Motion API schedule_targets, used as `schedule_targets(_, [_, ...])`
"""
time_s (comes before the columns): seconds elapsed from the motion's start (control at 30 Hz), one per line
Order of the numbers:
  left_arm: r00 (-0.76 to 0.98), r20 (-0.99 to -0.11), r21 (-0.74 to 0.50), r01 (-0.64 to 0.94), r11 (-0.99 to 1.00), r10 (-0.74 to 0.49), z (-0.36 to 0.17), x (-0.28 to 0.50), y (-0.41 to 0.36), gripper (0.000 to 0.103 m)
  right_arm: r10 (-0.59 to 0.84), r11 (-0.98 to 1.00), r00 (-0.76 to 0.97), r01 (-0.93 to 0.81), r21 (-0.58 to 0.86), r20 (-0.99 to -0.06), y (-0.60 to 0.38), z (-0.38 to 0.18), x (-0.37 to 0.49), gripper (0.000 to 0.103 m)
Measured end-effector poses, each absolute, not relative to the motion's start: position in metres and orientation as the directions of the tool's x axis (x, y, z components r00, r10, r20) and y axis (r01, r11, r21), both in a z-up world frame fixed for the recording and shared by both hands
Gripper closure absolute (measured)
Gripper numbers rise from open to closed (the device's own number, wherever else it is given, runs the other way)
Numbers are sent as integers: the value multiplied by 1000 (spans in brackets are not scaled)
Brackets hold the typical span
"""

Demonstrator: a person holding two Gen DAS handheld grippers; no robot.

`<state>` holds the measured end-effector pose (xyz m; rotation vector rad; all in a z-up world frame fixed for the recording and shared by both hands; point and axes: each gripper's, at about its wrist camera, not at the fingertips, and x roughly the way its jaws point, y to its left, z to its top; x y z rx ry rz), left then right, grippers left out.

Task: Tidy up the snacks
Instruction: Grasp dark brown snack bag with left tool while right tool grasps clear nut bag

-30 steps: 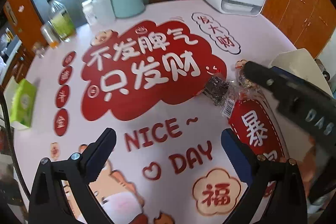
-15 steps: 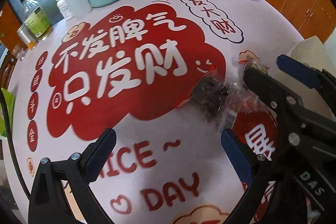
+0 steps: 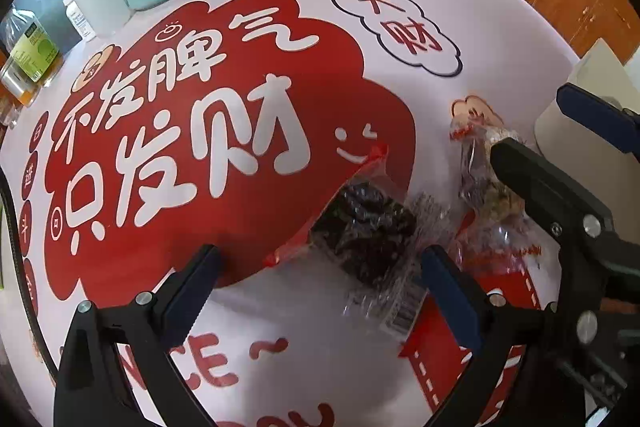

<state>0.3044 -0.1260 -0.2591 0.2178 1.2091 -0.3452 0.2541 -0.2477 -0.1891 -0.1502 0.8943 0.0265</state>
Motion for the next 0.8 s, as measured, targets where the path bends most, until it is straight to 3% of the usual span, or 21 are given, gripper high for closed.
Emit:
schedule_targets(0.1, [319, -937, -16, 366, 930, -142, -260, 308, -127, 5, -43, 985, 636, -103, -139, -771, -255, -191, 260, 33])
schedule_targets(0.17, [339, -928, -16, 382, 924, -157, -256, 307, -130, 17, -33, 983, 639, -119, -140, -769, -260, -191, 262, 33])
schedule_targets(0.23, [356, -918, -15, 410, 912, -176, -252, 303, -133, 50, -14, 982, 638, -134, -129, -770, -262, -191, 262, 32])
schedule_targets(0.3, [365, -916, 6, 428, 904, -167, -249, 300, -138, 59, 1, 983, 631, -145, -117, -775, -263, -190, 261, 31])
schedule_targets(0.67, [417, -904, 19, 254, 967, -92, -225, 282, -83, 60, 35, 998, 565, -67, -4, -825, -262, -184, 261, 31])
schedule_targets(0.8, [414, -905, -1, 221, 975, -95, -217, 271, -68, 60, -22, 1000, 507, 30, -8, -862, -258, -194, 261, 31])
